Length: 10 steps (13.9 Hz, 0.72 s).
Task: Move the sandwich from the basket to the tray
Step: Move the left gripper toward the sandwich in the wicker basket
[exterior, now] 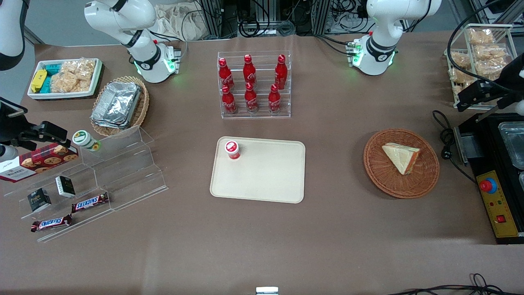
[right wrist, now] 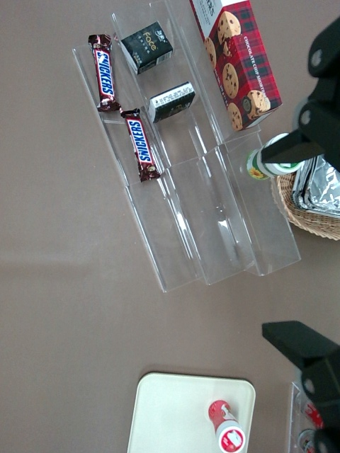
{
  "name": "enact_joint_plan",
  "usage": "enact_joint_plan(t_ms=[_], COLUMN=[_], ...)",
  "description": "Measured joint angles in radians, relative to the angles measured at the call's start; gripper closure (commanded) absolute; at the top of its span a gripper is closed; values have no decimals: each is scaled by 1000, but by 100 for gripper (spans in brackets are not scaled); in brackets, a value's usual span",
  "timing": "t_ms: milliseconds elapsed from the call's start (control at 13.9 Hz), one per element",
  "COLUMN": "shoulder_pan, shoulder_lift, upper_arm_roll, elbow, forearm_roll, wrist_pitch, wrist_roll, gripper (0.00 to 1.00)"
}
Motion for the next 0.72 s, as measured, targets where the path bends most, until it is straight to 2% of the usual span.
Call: enact_joint_plan(t_ms=[432, 721], shoulder_pan=[6, 40], shoulder_lift=[-2, 8], upper_arm_roll=[1, 3], elbow=[-5, -75], forearm_roll=[9, 7], wrist_pitch=[-28, -24], wrist_roll=[-10, -17], gripper=[0, 0])
